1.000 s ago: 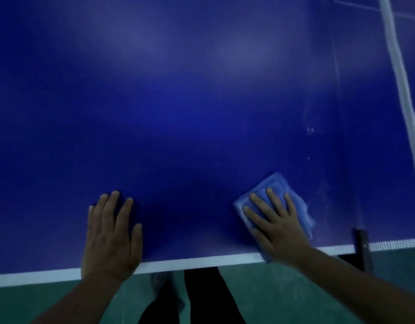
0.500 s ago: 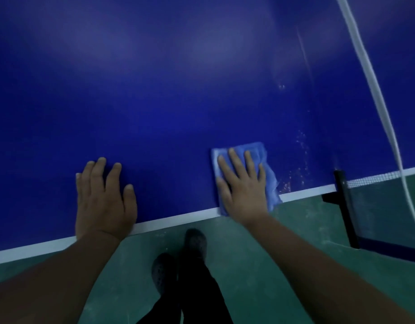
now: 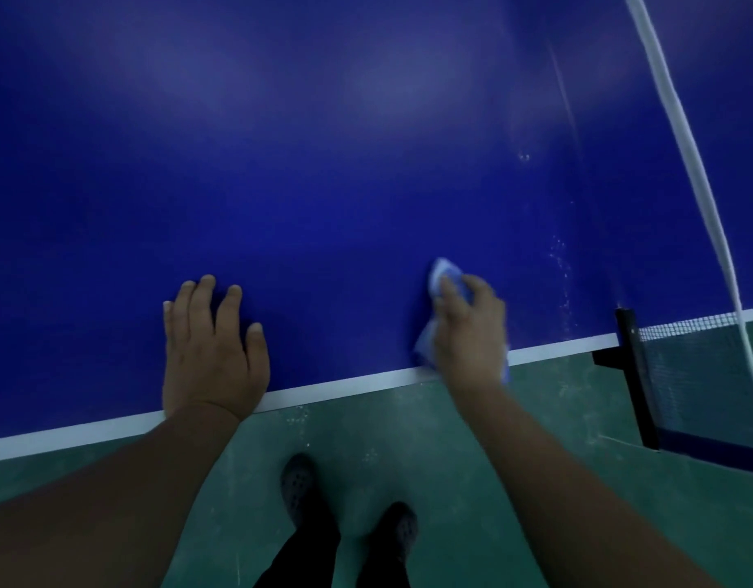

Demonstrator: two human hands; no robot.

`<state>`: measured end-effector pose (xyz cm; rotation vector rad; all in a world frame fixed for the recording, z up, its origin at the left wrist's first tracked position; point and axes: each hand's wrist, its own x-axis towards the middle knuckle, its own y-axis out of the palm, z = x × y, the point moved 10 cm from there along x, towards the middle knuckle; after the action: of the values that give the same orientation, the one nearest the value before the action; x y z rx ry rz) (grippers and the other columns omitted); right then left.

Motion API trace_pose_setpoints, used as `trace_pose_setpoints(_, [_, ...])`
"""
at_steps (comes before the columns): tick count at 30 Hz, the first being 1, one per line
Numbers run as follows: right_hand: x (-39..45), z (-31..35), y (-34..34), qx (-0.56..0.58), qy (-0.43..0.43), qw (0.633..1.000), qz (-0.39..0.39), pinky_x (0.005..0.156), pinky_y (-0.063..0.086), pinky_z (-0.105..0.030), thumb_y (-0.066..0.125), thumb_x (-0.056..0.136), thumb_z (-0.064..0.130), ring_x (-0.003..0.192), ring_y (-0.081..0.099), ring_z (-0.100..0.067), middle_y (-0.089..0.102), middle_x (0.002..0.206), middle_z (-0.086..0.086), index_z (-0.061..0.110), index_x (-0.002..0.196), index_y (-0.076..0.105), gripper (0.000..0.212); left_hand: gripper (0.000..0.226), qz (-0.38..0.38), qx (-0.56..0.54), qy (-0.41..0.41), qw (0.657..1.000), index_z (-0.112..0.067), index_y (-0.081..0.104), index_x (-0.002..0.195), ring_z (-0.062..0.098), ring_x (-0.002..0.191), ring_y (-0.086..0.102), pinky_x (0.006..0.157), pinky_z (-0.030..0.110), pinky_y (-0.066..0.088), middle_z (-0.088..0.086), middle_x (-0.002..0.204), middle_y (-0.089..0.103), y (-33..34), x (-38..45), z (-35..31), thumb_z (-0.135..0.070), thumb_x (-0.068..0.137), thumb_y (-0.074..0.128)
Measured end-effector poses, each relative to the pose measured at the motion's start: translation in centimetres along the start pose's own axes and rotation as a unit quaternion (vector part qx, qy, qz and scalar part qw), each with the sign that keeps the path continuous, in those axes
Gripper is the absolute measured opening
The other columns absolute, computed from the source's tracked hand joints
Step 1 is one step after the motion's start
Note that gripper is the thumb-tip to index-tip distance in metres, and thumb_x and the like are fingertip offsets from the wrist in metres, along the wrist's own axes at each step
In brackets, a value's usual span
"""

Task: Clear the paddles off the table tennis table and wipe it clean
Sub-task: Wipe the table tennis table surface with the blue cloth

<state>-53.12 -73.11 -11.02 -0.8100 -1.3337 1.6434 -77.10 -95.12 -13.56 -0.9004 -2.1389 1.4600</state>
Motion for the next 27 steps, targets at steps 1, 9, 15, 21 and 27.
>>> trace_pose_setpoints(1, [-1.0, 2.1, 0.9, -0.006, -0.047, 0.999, 0.012, 0.088, 0.049, -0.042, 0.063, 0.089, 0.013, 0.111, 0.053, -0.038, 0.053, 0.136, -0.016, 0.017, 0.135, 0.058, 0.047, 0.061, -0.001, -0.001, 0.0, 1.0, 0.0, 0.045, 0.142, 0.037, 0.148, 0.016, 0.124, 0.049, 0.002, 0.023, 0.154, 0.03, 0.0, 0.0, 0.0, -0.037, 0.096, 0.033])
trace_pose_setpoints(9, [-0.7, -9.6, -2.4, -0.08, 0.093, 0.992, 0.03, 0.081, 0.047, -0.047, 0.062, 0.088, 0.004, 0.118, 0.041, -0.045, 0.039, 0.146, -0.022, 0.018, 0.141, 0.049, 0.056, 0.062, -0.009, -0.01, 0.006, 1.0, 0.001, 0.046, 0.141, 0.038, 0.147, 0.018, 0.124, 0.047, -0.001, 0.024, 0.154, 0.031, -0.1, 0.0, -0.1, -0.039, 0.096, 0.032])
trace_pose_setpoints(15, [2.9, -0.6, 1.0, -0.003, 0.027, 0.999, -0.022, 0.086, 0.047, -0.048, 0.06, 0.084, 0.008, 0.116, 0.045, -0.044, 0.05, 0.142, -0.014, 0.021, 0.132, 0.06, 0.05, 0.059, -0.032, -0.017, 0.015, 0.999, 0.002, 0.05, 0.138, 0.041, 0.145, 0.024, 0.123, 0.052, 0.007, 0.026, 0.15, 0.038, -0.6, -0.2, -0.2, -0.036, 0.096, 0.034])
trace_pose_setpoints(21, [-3.5, 3.4, 2.5, -0.02, -0.36, 0.931, 0.054, 0.089, 0.045, -0.044, 0.054, 0.083, 0.013, 0.107, 0.05, -0.037, 0.055, 0.138, -0.011, 0.021, 0.132, 0.06, 0.051, 0.058, -0.041, -0.025, 0.02, 0.999, 0.002, 0.05, 0.14, 0.041, 0.145, 0.024, 0.123, 0.051, 0.007, 0.026, 0.15, 0.038, -0.6, -0.4, -0.2, -0.035, 0.097, 0.035])
trace_pose_setpoints(27, [5.9, 3.8, 1.5, -0.006, -0.104, 0.994, -0.024, 0.079, 0.047, -0.05, 0.054, 0.091, 0.02, 0.114, 0.05, -0.046, 0.057, 0.139, -0.008, 0.022, 0.128, 0.066, 0.039, 0.059, -0.031, -0.026, 0.016, 0.999, -0.001, 0.047, 0.142, 0.038, 0.147, 0.02, 0.124, 0.048, 0.003, 0.024, 0.153, 0.035, -0.5, -0.3, 0.0, -0.036, 0.097, 0.034])
